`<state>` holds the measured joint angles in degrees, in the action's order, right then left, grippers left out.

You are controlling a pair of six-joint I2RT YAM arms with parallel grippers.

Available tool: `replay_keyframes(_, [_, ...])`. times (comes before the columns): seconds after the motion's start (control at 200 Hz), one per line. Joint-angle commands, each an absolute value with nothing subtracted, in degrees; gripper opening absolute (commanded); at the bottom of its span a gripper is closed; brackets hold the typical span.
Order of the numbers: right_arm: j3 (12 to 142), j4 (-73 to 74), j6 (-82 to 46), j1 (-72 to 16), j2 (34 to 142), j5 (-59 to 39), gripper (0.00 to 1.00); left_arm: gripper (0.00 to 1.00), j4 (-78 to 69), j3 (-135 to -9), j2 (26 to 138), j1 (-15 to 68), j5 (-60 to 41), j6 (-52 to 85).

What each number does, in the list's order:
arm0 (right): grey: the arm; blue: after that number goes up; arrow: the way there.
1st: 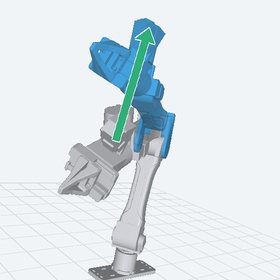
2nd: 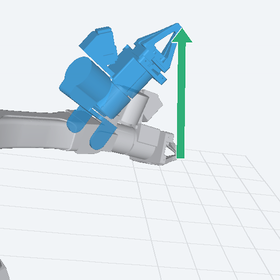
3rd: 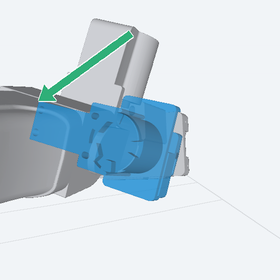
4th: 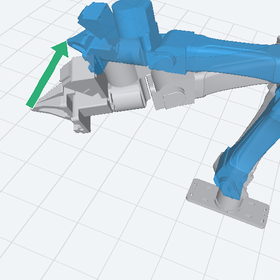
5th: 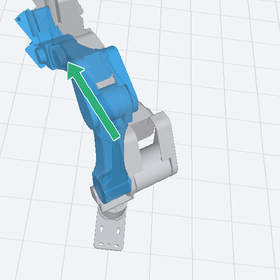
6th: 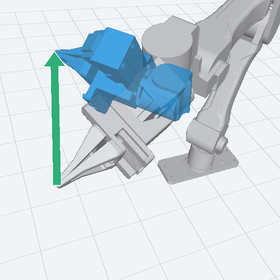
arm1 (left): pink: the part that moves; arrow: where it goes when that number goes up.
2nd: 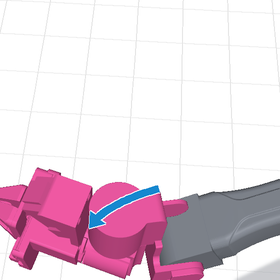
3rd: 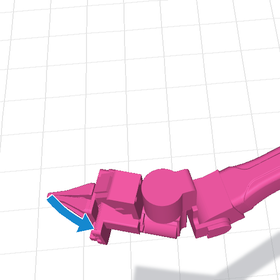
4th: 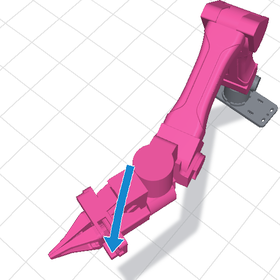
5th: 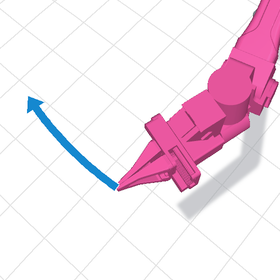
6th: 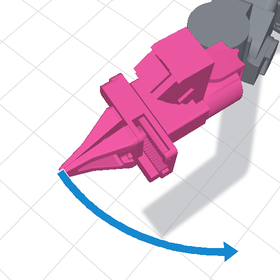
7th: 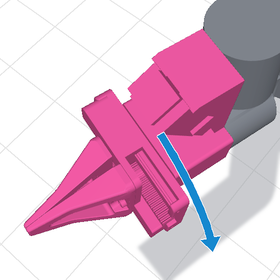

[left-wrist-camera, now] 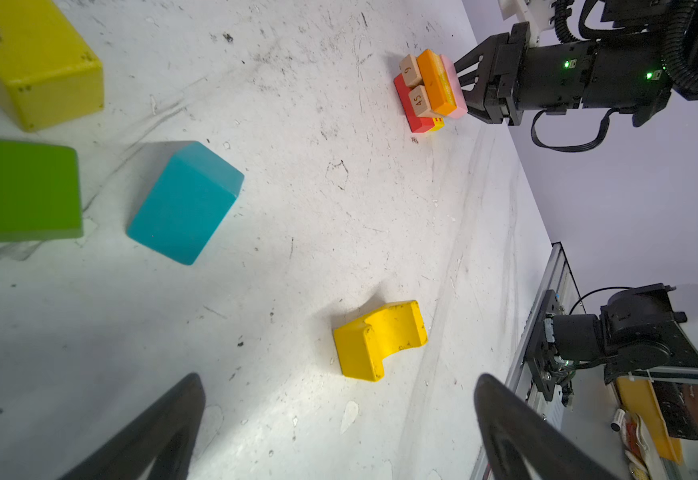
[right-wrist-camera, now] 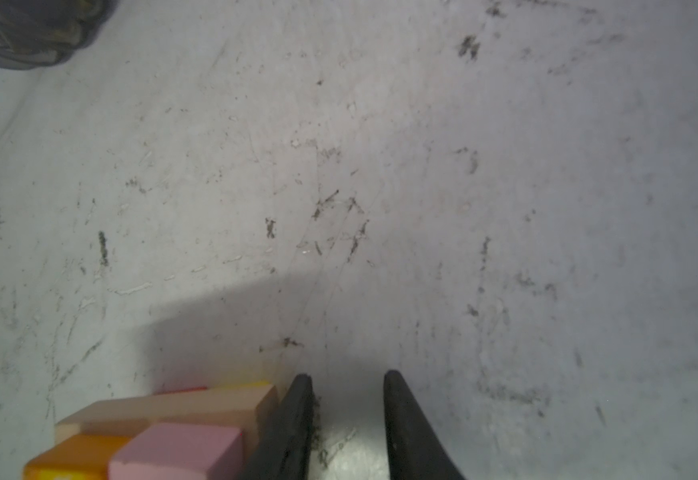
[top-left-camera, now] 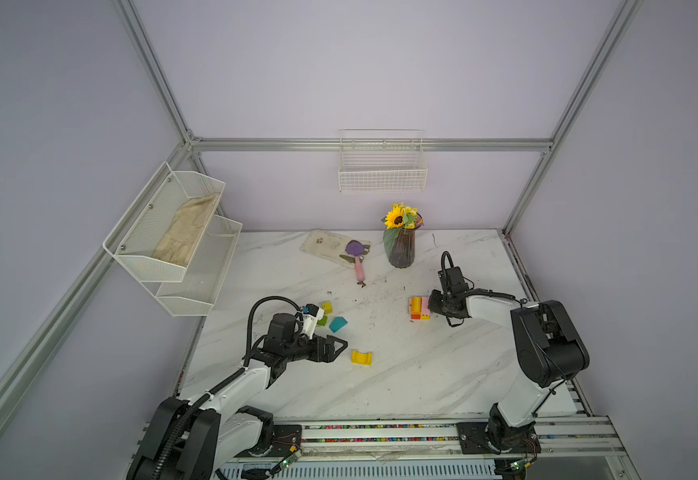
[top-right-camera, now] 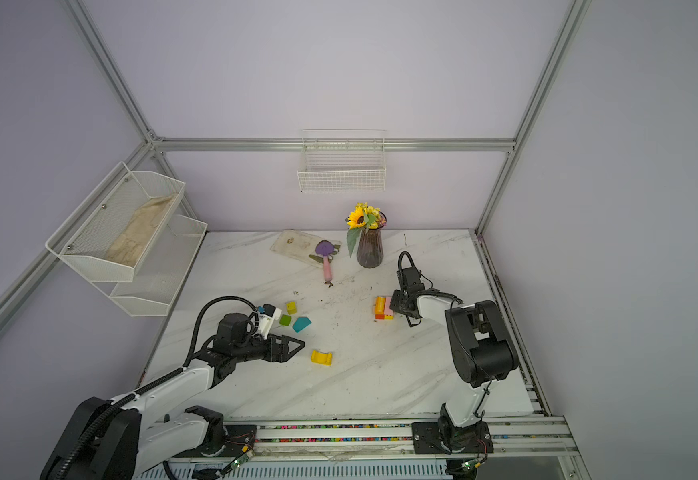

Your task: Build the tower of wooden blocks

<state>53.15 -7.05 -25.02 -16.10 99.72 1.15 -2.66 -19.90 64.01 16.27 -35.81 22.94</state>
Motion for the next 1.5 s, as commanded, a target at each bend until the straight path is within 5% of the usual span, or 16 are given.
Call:
replay_keyframes(0.0, [54.23, -8.61, -24.84, -16.35, 99.14, 1.66, 0.33, 1.00, -4.58, -22.23, 63.19, 16.61, -36.91, 21.88])
replay_keyframes(0.445, [55.20, -22.95, -27.28, -19.41, 75.04, 11.85, 0.62, 1.00, 4.86, -23.31, 56.70, 16.52, -24.87, 21.89])
replay_keyframes(0.675, [54.56, -21.33, -29.87, -39.70, 71.37, 16.63, 0.60, 1.00, 10.95, -21.54, 45.51, 16.26, -9.89, 26.15])
replay_keyframes(0.92, [56.95, -16.25, -32.58, -58.88, 84.40, 20.15, 0.53, 1.00, 16.61, -19.00, 32.08, 16.17, 1.00, 29.70])
replay_keyframes(1.15, [56.26, -13.70, -35.51, -65.73, 89.41, 22.54, 0.51, 1.00, 22.88, -17.60, 21.24, 16.17, 10.30, 33.93])
replay_keyframes(1.495, [54.19, -12.86, -40.76, -69.58, 93.34, 25.49, 0.46, 1.00, 22.48, -15.91, 16.61, 16.13, 8.92, 33.57])
